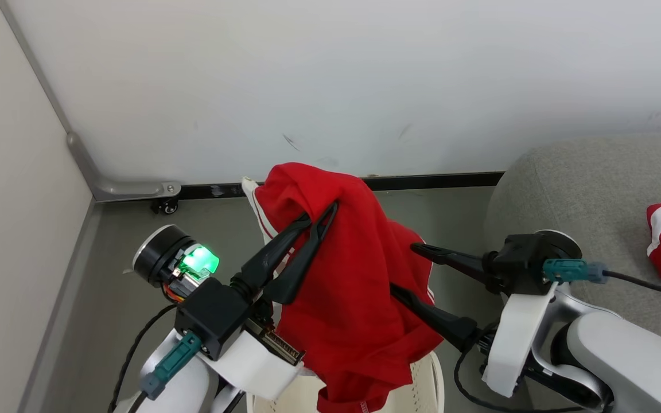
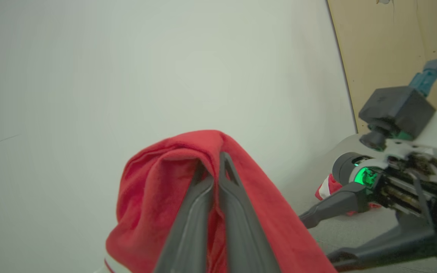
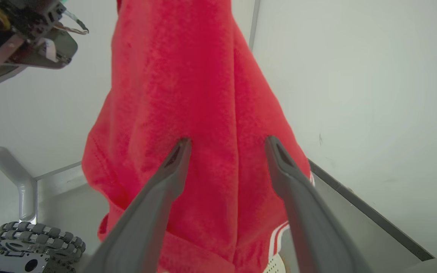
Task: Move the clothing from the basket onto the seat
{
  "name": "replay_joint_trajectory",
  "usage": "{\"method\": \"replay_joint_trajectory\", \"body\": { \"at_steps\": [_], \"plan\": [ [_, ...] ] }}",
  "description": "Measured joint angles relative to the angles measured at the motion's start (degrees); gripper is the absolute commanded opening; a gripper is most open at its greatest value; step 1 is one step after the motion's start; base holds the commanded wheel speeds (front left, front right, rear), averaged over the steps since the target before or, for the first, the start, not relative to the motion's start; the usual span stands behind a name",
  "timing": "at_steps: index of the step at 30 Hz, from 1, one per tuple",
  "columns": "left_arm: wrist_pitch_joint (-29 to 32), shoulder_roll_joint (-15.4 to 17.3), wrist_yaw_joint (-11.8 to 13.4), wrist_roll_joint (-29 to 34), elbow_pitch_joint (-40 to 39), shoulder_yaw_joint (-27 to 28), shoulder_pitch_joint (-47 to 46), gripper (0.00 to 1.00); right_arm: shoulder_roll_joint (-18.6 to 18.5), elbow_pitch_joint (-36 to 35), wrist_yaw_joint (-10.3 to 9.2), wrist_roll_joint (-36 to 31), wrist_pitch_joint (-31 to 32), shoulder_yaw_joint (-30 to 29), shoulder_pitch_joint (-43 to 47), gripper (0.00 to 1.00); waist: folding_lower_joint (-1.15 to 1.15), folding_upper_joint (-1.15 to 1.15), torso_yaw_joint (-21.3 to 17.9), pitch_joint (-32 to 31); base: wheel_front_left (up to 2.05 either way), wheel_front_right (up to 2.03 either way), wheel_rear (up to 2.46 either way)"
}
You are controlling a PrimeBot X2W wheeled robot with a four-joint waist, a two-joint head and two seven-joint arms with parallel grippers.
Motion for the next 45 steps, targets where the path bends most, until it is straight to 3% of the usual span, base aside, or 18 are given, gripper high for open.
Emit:
{"method": "replay_joint_trajectory", "body": {
  "at_steps": [16, 25, 26, 27, 28, 29, 36, 38, 45],
  "plan": [
    [0.01, 1.02, -0.26, -1.0, -1.23, -4.56, -1.99, 0.0, -0.74, -4.97, 0.0, 10.37, 1.2, 8.89, -7.48, 1.0, 0.0, 0.0, 0.93, 0.53, 0.0, 0.0, 0.0],
    [0.0, 0.86, -0.26, -1.9, -1.25, -6.09, -2.21, 0.0, -1.23, -4.9, -0.01, 10.7, 0.36, 11.68, -10.78, 1.0, 0.0, 0.0, 1.05, 0.75, 0.0, 0.0, 0.0],
    [0.0, 0.81, -0.26, -2.09, -1.24, -6.23, -2.23, 0.0, -1.19, -4.78, 0.0, 10.7, 0.13, 12.18, -11.27, 0.96, 0.0, 0.0, 1.05, 0.77, 0.0, 0.0, 0.0],
    [0.01, 0.75, -0.26, -2.09, -1.25, -6.36, -2.27, 0.0, -1.11, -4.65, 0.0, 10.7, -0.27, 12.32, -11.41, 0.84, 0.0, 0.0, 1.04, 0.79, 0.0, 0.0, 0.0],
    [0.0, 0.75, -0.26, -2.11, -1.24, -6.59, -2.42, 0.0, -1.04, -4.35, 0.0, 10.67, -0.66, 12.74, -11.62, 0.6, 0.0, 0.0, 1.04, 0.8, 0.0, 0.0, 0.0],
    [0.01, 0.75, -0.26, -2.31, -1.23, -6.88, -2.68, 0.0, -0.96, -3.88, 0.0, 10.65, -0.85, 13.37, -12.21, 0.47, 0.0, 0.0, 1.04, 0.82, 0.0, 0.0, 0.0],
    [0.01, 0.56, -0.27, -4.1, -0.56, -8.08, -3.27, 0.0, 0.46, -1.25, -0.01, 9.55, -3.65, 15.73, -13.69, 0.22, 0.0, 0.0, 1.02, 0.82, 0.0, 0.0, 0.0],
    [0.01, 0.51, -0.27, -4.66, 0.02, -8.14, -3.27, 0.0, 0.78, -0.66, 0.0, 9.54, -4.5, 16.28, -13.77, 0.01, 0.0, 0.0, 1.0, 0.78, 0.0, 0.0, 0.0],
    [0.0, 1.21, -0.45, -6.31, 3.6, -6.64, -3.13, 0.0, 1.56, 0.58, 0.0, 9.54, -7.22, 18.17, -14.8, 0.0, 0.0, 0.0, 0.73, 0.54, 0.0, 0.0, 0.0]
  ]
}}
